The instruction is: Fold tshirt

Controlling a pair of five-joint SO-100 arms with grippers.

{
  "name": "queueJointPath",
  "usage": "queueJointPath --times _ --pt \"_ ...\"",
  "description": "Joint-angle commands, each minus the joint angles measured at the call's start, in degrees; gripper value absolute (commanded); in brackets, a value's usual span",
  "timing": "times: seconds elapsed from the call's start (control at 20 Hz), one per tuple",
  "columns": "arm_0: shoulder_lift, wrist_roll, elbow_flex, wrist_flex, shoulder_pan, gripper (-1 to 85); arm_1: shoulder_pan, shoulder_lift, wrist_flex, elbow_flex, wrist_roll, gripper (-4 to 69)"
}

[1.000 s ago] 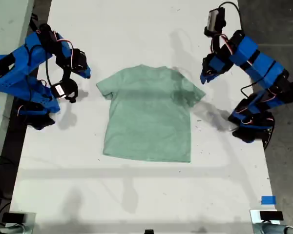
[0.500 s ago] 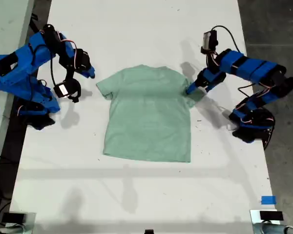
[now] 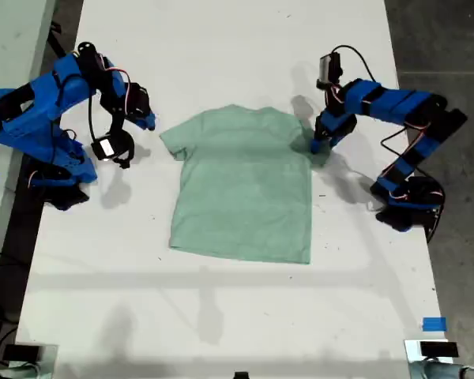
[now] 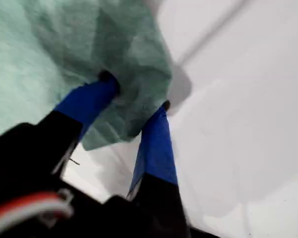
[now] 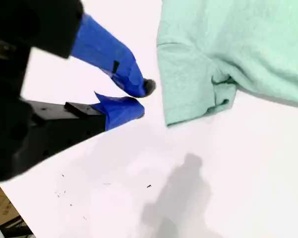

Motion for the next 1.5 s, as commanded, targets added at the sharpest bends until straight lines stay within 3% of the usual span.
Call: queueJointPath --times 0.0,0.25,0.4,0.7,0.9,0.95,1.05,1.15,1.35,1.45 --pt "0.3 -0.4 -0.4 -1.2 1.0 2.8 0.1 -1.0 3.3 -3.5 -1.1 0.5" --pt "0.3 -0.5 0.4 -1.2 1.2 2.3 -4.7 4.9 23.4 -18.1 1.3 0.2" --pt "0.3 -0.5 0.4 -1.8 1.1 2.0 -12.3 6.0 30.1 -33.0 5.4 0.2" --pt "-0.2 -0.6 0.3 -2.2 0.9 1.8 -27.4 -21.1 31.2 -67.9 14.0 0.2" --pt "0.0 -1.1 0.3 -2.3 1.1 1.8 -29.4 -37.8 27.4 -78.0 15.2 0.0" --pt "0.0 -1.1 0.3 -2.3 1.1 2.3 -29.4 -41.0 26.4 -78.0 15.0 3.2" --pt "0.0 -1.1 0.3 -2.6 1.0 8.1 -29.9 -45.5 25.6 -78.9 13.9 40.6" --pt "0.1 -1.1 0.2 -2.7 0.5 15.3 -30.8 -43.2 27.5 -79.0 14.0 37.4" --pt "1.1 -1.1 0.0 -2.5 -0.4 16.0 -29.6 -27.2 33.4 -79.0 12.6 32.5" --pt "1.5 -1.1 -0.1 -2.1 -0.6 20.7 -27.8 -17.1 35.9 -77.6 11.3 31.2"
